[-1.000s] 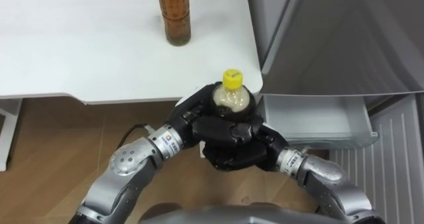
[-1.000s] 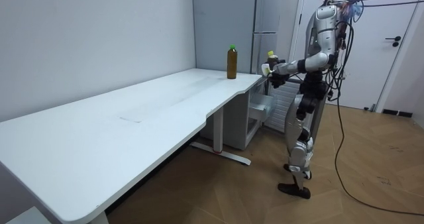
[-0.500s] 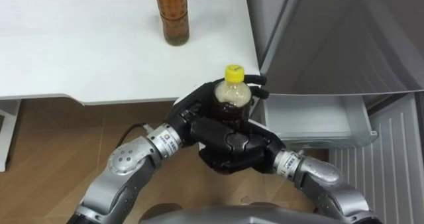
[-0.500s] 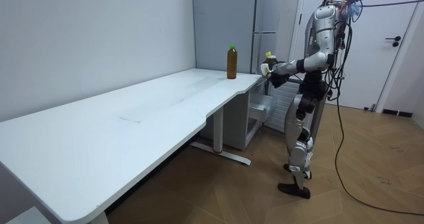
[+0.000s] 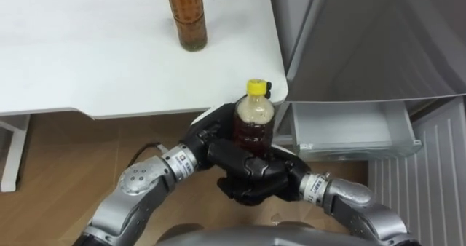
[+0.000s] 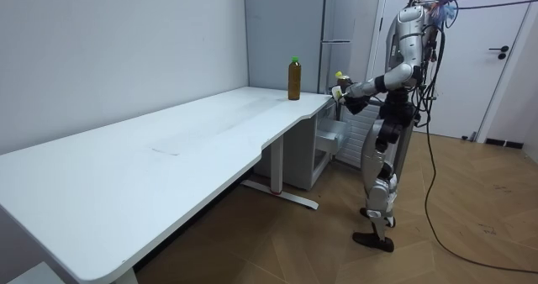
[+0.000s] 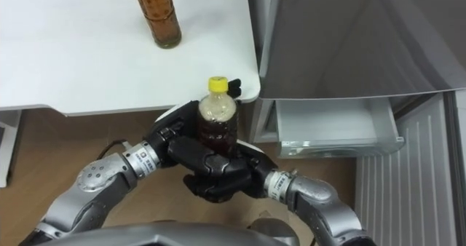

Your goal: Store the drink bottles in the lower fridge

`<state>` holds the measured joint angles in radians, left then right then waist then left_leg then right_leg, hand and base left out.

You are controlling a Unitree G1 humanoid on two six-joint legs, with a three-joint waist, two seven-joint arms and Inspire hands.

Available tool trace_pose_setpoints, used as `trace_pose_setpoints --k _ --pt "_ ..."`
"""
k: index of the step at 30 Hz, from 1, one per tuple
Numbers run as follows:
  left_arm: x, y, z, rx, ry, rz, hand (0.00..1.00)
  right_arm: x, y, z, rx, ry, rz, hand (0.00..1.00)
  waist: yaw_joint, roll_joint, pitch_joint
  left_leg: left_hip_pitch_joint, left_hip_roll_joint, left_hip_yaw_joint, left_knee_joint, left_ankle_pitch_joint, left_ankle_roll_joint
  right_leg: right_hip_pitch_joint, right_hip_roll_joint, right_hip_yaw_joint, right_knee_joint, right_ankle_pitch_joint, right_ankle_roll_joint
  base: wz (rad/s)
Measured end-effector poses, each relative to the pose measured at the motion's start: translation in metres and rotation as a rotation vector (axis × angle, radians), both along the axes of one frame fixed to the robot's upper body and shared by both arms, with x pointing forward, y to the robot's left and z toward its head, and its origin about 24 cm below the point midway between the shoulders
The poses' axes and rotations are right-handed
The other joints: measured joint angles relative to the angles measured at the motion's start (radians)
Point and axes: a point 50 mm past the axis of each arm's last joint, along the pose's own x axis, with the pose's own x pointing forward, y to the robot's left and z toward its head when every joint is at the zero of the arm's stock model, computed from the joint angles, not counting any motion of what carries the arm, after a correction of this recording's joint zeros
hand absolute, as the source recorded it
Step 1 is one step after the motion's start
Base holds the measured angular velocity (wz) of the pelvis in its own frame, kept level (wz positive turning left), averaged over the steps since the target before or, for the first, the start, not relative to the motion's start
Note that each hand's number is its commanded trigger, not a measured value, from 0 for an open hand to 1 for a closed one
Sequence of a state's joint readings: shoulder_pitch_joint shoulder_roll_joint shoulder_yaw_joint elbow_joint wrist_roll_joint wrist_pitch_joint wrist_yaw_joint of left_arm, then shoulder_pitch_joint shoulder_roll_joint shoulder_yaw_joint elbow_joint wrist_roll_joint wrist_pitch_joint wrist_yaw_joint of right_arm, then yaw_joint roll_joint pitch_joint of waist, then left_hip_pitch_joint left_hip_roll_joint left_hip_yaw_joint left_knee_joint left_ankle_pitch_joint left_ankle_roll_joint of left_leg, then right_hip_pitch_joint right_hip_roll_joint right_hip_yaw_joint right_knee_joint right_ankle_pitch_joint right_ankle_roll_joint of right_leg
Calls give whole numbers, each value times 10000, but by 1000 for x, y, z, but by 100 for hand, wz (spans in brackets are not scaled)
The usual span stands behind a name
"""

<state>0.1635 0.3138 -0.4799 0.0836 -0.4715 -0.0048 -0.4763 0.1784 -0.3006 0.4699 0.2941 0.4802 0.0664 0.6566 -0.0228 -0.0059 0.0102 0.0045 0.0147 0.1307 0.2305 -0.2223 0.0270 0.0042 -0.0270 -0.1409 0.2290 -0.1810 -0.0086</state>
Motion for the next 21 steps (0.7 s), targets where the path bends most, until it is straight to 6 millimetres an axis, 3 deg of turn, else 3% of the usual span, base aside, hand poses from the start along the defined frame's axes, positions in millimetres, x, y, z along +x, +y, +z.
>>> trace_pose_setpoints --k 5,11,21 --pt "-1 3 -9 410 295 -557 0 -3 -3 -2 -204 157 233 100 27 -96 56 14 -1 34 -69 -1 4 -9 19 -4 95 -3 5 -2" --pt "-9 10 -23 1049 870 -1028 0 -6 -4 -5 -359 587 311 100 -23 -35 106 2 -29 80 -47 -4 26 -37 20 -7 92 -3 5 -1" --pt "-12 13 -31 1092 1220 -1140 0 -8 -4 -7 -484 747 407 100 -3 52 53 57 -28 193 -72 6 39 -70 11 -17 83 -2 6 -1"
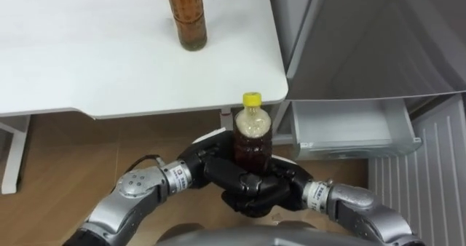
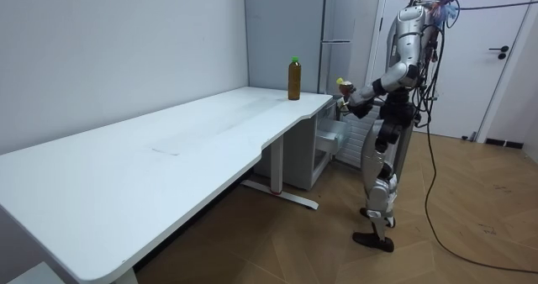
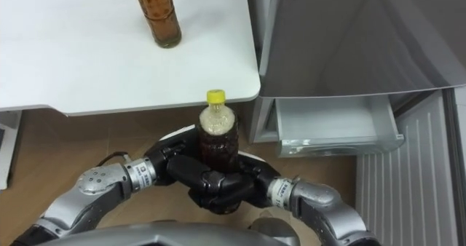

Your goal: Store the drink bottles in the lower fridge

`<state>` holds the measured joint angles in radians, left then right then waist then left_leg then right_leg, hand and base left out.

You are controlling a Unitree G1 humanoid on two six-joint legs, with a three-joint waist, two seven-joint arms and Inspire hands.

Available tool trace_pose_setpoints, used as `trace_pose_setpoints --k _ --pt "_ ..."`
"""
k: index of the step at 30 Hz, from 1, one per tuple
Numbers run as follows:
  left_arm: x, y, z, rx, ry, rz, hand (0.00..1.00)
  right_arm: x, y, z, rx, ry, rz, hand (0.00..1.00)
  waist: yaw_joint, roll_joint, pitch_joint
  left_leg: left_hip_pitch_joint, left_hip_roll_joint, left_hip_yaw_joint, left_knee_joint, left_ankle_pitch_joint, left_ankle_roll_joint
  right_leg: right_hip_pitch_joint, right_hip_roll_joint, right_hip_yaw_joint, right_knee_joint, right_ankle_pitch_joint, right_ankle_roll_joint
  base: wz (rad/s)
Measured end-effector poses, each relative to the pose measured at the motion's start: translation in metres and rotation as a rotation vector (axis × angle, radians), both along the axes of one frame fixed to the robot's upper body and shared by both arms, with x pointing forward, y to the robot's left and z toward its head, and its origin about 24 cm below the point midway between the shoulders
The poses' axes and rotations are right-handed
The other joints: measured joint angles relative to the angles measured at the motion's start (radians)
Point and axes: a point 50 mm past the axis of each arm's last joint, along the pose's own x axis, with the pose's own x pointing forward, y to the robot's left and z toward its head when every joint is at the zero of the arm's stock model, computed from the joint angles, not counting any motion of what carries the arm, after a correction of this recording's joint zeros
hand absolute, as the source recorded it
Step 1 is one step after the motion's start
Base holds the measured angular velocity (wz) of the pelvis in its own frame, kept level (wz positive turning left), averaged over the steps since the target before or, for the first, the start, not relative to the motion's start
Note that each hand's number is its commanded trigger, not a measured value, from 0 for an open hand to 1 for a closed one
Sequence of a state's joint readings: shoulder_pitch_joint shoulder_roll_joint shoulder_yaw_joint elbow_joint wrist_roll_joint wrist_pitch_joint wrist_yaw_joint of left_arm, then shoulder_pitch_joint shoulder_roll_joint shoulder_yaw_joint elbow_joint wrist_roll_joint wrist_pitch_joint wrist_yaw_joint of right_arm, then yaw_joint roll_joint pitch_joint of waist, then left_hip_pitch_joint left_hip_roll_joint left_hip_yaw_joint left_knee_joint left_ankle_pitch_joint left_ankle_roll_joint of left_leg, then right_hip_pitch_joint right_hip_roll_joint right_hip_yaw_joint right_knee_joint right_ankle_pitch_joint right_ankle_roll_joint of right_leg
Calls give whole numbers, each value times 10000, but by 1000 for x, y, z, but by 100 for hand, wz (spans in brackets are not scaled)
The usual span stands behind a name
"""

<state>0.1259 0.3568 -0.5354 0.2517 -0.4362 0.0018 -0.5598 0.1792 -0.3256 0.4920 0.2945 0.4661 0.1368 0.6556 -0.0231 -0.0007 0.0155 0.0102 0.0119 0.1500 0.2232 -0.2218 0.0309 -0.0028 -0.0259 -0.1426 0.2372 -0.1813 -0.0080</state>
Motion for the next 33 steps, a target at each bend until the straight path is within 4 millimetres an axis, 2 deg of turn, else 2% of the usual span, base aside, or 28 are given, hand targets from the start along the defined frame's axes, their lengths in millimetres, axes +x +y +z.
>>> trace_pose_setpoints --k 8,16,18,21,29,33 --pt "-3 1 -12 183 410 414 0 -3 -1 -3 -293 247 -274 100 66 18 -11 -7 -19 -76 -104 7 6 13 -9 -111 -4 0 0 0" --pt "-11 16 -31 755 1150 1575 0 -8 -5 -12 -845 585 -814 100 107 -54 -42 19 -70 14 -186 34 11 12 -26 -220 -17 0 1 0" --pt "-17 26 -40 965 1553 2090 0 -10 -7 -14 -994 687 -1026 100 157 -90 -63 80 -47 13 -185 35 12 87 -23 -209 -81 0 1 0" --pt "-24 31 -50 1075 2088 2449 0 -12 -11 -20 -1246 934 -1288 100 328 -88 -71 226 -38 -5 -185 38 16 271 -33 -239 -178 4 7 2" --pt "-41 55 -67 1027 3432 4276 0 -6 -25 -23 -1421 1121 -2614 100 545 18 -28 341 -43 -144 -231 37 15 449 -36 -359 -201 4 7 4" --pt "-67 72 -78 1367 4506 5200 0 6 -43 -18 -1134 852 -4217 100 502 32 -41 258 -46 -150 -183 38 20 383 -59 -380 -184 3 7 3"
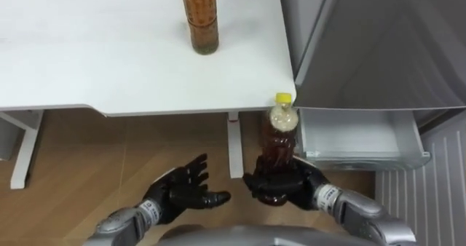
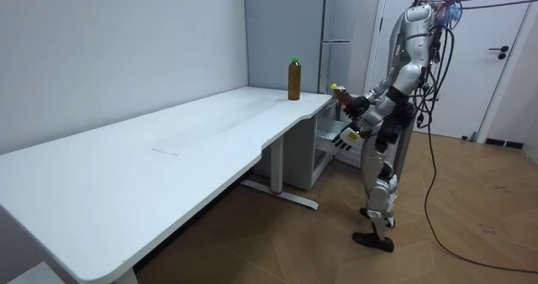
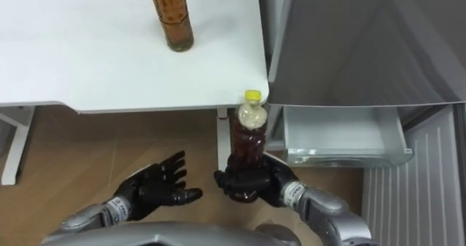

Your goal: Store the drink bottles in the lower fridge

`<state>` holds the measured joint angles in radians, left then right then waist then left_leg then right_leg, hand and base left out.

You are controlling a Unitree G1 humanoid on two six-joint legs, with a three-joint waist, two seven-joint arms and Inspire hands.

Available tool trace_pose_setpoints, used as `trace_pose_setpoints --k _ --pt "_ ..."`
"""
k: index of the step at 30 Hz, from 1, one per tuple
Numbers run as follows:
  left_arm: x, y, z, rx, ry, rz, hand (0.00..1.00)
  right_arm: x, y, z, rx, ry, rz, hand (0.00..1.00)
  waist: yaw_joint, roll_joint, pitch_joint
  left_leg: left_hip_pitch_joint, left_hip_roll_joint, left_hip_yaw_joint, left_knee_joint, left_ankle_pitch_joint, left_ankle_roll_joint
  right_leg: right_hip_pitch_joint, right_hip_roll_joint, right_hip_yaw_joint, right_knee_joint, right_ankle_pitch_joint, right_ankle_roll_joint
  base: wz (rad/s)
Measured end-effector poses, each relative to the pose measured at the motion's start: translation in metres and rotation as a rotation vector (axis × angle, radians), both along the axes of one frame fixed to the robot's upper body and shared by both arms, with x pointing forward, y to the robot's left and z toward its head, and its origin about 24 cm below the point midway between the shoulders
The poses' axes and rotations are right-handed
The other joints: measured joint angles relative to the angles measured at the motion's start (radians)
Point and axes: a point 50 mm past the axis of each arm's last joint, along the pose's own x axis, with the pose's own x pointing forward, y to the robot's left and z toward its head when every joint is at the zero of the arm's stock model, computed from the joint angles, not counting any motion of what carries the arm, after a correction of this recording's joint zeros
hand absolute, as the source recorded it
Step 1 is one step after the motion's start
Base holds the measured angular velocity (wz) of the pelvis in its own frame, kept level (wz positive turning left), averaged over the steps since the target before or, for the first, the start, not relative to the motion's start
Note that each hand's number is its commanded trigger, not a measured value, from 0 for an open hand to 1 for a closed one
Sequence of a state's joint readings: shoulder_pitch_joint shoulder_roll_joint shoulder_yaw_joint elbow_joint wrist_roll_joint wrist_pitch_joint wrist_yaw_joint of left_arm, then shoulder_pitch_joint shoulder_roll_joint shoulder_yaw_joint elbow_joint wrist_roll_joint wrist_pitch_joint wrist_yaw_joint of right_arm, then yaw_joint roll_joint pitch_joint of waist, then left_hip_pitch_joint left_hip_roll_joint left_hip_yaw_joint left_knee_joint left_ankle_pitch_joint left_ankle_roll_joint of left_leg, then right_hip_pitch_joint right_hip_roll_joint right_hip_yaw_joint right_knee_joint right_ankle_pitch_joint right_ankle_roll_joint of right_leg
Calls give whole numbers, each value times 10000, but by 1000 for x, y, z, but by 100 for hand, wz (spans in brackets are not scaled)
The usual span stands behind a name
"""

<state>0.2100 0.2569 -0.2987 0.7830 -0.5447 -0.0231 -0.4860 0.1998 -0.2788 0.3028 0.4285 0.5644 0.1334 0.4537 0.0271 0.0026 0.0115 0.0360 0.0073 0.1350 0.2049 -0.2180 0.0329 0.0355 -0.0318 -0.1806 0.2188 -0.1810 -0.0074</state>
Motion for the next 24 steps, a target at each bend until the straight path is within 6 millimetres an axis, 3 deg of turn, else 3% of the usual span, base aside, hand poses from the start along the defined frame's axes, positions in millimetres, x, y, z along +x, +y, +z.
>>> trace_pose_setpoints --k 6,10,17,24 --pt "-20 16 -8 -688 1005 2402 0 -5 -17 -10 -52 615 -1594 100 42 -85 -92 85 -16 -45 17 4 3 174 -7 -135 -175 1 10 5" --pt "-33 21 -14 -770 1575 3384 0 -14 -21 -19 -398 1187 -1928 100 80 -88 -85 130 -12 -29 -6 6 1 179 -8 -88 -167 0 11 -2" --pt "-59 30 -18 -588 2318 4326 0 -12 -29 -19 -942 1253 -2661 100 93 -43 -36 247 -9 15 -81 0 2 219 2 -71 -151 1 13 -2" --pt "-89 32 -24 142 3535 5943 0 -20 -50 -25 -717 2084 -5367 100 52 50 -31 154 -18 -54 -67 -3 2 265 -19 -239 -164 1 13 6"
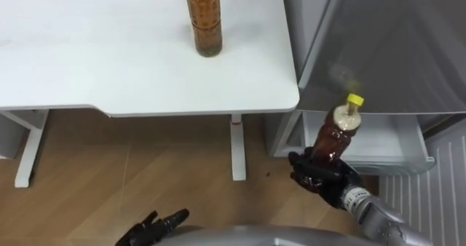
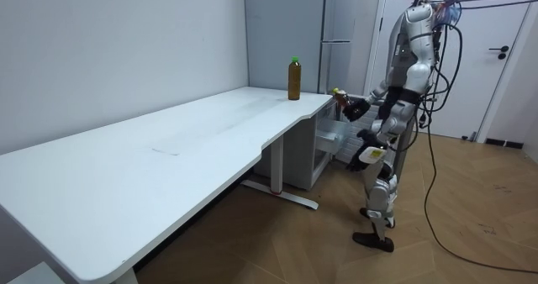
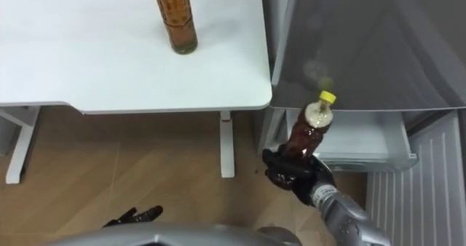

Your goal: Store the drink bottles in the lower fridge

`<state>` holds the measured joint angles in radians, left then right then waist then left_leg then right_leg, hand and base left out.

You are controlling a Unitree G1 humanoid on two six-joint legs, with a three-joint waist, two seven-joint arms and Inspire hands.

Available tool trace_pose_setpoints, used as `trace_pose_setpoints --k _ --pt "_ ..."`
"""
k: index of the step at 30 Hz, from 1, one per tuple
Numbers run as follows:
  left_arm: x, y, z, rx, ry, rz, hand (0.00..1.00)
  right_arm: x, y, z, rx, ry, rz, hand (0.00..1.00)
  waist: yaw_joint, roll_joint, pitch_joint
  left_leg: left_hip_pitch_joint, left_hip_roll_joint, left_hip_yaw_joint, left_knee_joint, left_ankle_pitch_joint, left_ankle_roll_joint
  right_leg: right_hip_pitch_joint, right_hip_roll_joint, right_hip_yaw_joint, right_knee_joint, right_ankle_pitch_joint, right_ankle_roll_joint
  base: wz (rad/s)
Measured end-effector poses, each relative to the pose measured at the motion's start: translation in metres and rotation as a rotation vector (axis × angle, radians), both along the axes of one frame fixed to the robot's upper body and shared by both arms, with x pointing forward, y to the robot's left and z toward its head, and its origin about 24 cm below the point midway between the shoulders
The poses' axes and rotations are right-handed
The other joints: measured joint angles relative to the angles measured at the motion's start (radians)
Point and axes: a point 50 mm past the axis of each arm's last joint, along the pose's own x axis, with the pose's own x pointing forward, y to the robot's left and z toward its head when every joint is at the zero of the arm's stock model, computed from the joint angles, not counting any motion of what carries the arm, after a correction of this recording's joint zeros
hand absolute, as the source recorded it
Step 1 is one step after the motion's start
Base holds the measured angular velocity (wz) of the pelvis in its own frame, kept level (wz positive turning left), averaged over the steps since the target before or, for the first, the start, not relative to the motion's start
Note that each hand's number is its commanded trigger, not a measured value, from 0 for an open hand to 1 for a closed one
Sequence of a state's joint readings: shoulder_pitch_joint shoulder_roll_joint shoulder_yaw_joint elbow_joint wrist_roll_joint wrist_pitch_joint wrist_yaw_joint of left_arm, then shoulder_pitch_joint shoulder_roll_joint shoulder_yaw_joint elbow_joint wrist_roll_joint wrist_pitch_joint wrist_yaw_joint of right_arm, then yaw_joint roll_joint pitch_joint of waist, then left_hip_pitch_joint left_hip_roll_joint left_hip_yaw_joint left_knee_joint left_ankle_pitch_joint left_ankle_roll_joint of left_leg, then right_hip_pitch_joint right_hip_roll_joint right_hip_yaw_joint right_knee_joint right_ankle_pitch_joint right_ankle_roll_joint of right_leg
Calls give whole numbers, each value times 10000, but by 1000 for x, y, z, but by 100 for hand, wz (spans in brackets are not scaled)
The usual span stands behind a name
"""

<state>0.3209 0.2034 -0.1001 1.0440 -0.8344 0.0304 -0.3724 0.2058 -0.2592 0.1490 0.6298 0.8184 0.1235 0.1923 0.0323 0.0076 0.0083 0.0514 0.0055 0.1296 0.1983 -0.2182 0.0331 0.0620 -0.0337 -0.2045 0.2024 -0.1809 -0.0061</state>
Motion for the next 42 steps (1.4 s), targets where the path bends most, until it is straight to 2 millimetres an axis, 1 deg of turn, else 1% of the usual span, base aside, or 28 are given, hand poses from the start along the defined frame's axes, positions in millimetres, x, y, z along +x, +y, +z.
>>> trace_pose_setpoints --k 2,4,9,13,16,18,20,22,24,26,28,29,30,31,32,33,35,36,38,39,40,42 --pt "-4 1 -1 221 258 353 0 -7 -6 -3 -22 294 -645 100 1 31 -21 46 -12 -28 12 0 0 110 -5 -53 -70 -3 4 9" --pt "-12 3 -1 503 628 722 0 -14 -12 -6 170 561 -1711 100 -58 26 -35 143 -24 -51 1 1 -1 273 7 -10 -182 -31 33 8" --pt "-19 6 -2 953 1129 1026 0 -21 -21 -10 674 1032 -3880 100 -67 -32 -44 297 -41 -90 -2 2 -3 451 17 -22 -319 -38 43 0" --pt "-24 8 -2 1243 1451 1347 0 -22 -29 -9 969 1044 -5251 100 -15 -68 -45 321 -58 -133 -9 3 -3 471 10 -18 -317 -46 56 0" --pt "-28 8 -2 1342 1651 1414 0 -23 -32 -9 1164 1061 -5865 100 20 -92 -39 377 -64 -153 -10 2 -3 455 10 -21 -335 -52 62 0" --pt "-31 8 -3 1479 1949 1307 0 -24 -33 -10 1366 1176 -6355 100 26 -114 -22 454 -147 -257 -10 2 -3 556 -2 -72 -352 -83 75 9" --pt "-32 9 -3 1665 2116 1186 0 -25 -33 -11 1435 1266 -6551 100 33 -130 -21 463 -168 -290 -1 1 -2 609 -28 -104 -331 -134 89 9" --pt "-32 10 -3 1849 2262 977 0 -21 -31 -10 1719 1204 -6835 100 33 -135 -13 425 -171 -282 19 1 -2 591 -51 -139 -326 -141 90 4" --pt "-32 10 -3 1889 2322 933 0 -13 -27 -9 2152 1075 -7156 100 34 -147 -10 288 -172 -347 100 1 -1 558 -111 -216 -309 -141 89 12" --pt "-28 10 -4 1883 2240 859 0 -3 -27 -6 2359 881 -7247 100 29 -141 2 28 -168 -490 290 -1 4 367 -144 -311 -268 -141 89 19" --pt "-15 11 -4 1871 2058 771 0 13 -26 -3 2661 628 -7367 100 13 -121 10 -364 -172 -526 438 3 12 34 -171 -422 -131 -140 86 17" --pt "-8 12 -5 1961 2036 584 0 26 -26 -1 2692 539 -7338 100 36 -115 13 -594 -178 -529 499 32 46 -186 -180 -436 -47 -131 71 8" --pt "-2 12 -5 1955 1968 518 0 38 -26 3 2694 398 -7295 100 54 -93 36 -856 -174 -537 637 43 59 -450 -186 -450 161 -130 65 5" --pt "3 12 -5 1942 1889 488 0 45 -26 5 2713 282 -7237 100 63 -80 41 -1024 -176 -559 715 47 66 -596 -188 -455 268 -133 59 6" --pt "10 11 -5 1909 1749 449 0 60 -24 10 2799 59 -7122 100 24 -16 49 -1335 -179 -590 846 58 82 -859 -200 -469 401 -132 51 10" --pt "18 11 -5 1886 1596 391 0 70 -24 11 2842 49 -7148 100 -9 17 81 -1563 -177 -604 954 77 104 -1038 -208 -482 439 -111 36 9" --pt "25 12 -5 1860 1467 294 0 75 -25 10 2892 204 -7299 100 17 -13 130 -1831 -183 -620 957 159 137 -1362 -272 -479 580 -100 31 2" --pt "30 10 -5 1825 1422 103 0 78 -27 12 2888 205 -7403 100 20 -21 136 -2043 -196 -619 968 213 169 -1591 -328 -480 612 -58 45 0" --pt "33 8 -6 1762 1454 -73 0 89 -30 16 2866 103 -7432 100 55 -16 133 -2395 -216 -587 1002 280 205 -2036 -326 -433 729 0 44 -4" --pt "37 8 -6 1774 1486 -228 0 97 -32 20 2875 79 -7524 100 57 -9 130 -2624 -223 -591 1027 329 227 -2252 -328 -426 748 52 46 0" --pt "40 10 -6 1828 1486 -339 0 102 -33 22 3030 102 -7817 100 76 -8 129 -2791 -237 -608 1028 385 246 -2414 -346 -458 760 86 46 7" --pt "42 11 -5 1839 1465 -408 0 107 -34 23 3115 154 -8004 100 99 -3 132 -2994 -266 -635 1017 446 261 -2621 -379 -483 803 110 46 7"
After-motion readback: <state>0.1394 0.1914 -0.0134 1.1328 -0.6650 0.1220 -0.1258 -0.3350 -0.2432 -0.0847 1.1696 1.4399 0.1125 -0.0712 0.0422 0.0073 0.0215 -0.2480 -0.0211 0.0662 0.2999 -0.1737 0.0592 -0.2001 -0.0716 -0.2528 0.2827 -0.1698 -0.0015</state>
